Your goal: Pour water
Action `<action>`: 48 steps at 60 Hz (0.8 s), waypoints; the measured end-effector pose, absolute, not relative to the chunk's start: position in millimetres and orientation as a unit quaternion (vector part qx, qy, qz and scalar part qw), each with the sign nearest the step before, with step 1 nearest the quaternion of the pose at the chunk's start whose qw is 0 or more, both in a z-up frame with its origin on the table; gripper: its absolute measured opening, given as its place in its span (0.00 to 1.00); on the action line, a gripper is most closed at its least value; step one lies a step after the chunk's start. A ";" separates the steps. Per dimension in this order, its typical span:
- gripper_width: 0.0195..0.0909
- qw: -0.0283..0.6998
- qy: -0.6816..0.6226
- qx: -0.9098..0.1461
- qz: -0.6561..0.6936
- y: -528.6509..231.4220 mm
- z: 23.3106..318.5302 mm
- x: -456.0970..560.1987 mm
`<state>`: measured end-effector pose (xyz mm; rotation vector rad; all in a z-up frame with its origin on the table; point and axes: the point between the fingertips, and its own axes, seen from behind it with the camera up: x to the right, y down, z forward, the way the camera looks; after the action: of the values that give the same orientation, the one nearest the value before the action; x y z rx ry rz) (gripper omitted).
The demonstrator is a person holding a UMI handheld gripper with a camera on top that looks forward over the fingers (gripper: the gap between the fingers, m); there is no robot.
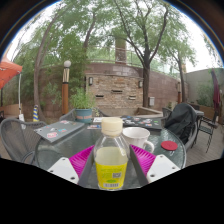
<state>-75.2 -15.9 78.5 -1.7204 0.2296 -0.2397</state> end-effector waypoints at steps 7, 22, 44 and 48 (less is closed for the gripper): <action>0.38 0.629 0.085 -0.768 -0.088 -0.4 68.8 -85.7; 0.29 0.588 0.076 -0.805 -0.020 15.4 64.7 -103.4; 0.25 0.445 0.425 -0.616 0.491 98.4 175.3 -122.1; 0.25 0.370 0.495 -0.506 0.601 109.6 183.4 -99.1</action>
<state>-99.1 109.6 183.4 -1.2990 1.2693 1.5430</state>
